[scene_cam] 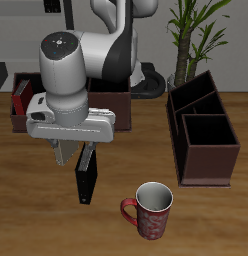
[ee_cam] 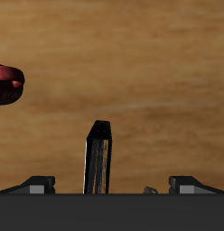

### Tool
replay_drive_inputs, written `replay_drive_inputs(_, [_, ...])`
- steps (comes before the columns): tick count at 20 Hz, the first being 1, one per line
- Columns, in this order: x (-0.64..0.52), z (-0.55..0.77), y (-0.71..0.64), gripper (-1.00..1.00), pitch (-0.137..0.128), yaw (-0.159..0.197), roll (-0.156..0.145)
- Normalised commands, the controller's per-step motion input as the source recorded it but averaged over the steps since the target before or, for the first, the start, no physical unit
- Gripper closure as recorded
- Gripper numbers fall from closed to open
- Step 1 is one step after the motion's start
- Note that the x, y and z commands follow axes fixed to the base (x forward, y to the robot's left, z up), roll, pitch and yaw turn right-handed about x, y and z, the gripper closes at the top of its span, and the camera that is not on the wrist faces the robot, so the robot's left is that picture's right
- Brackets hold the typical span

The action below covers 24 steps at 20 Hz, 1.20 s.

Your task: Place the red book into the back desk caddy's left compartment and place the black book into the back desk caddy's left compartment and place the yellow book into the left desk caddy's right compartment

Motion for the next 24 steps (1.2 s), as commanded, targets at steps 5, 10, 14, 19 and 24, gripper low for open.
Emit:
replay_drive_inputs(5, [-0.16, -0.13, 0.25, -1.00, -0.089, 0.042, 0.015])
replay_drive_inputs(10, [-0.07, -0.16, 0.14, -1.00, -0.072, 0.000, -0.022])
replay_drive_inputs(14, [0.08, -0.10, -0.07, -1.00, -0.016, -0.025, -0.023])
replay_drive_inputs(19, [-0.02, -0.15, -0.01, -1.00, -0.037, -0.024, -0.006])
replay_drive_inputs(24, [-0.02, -0.13, 0.02, -1.00, -0.024, -0.001, -0.002])
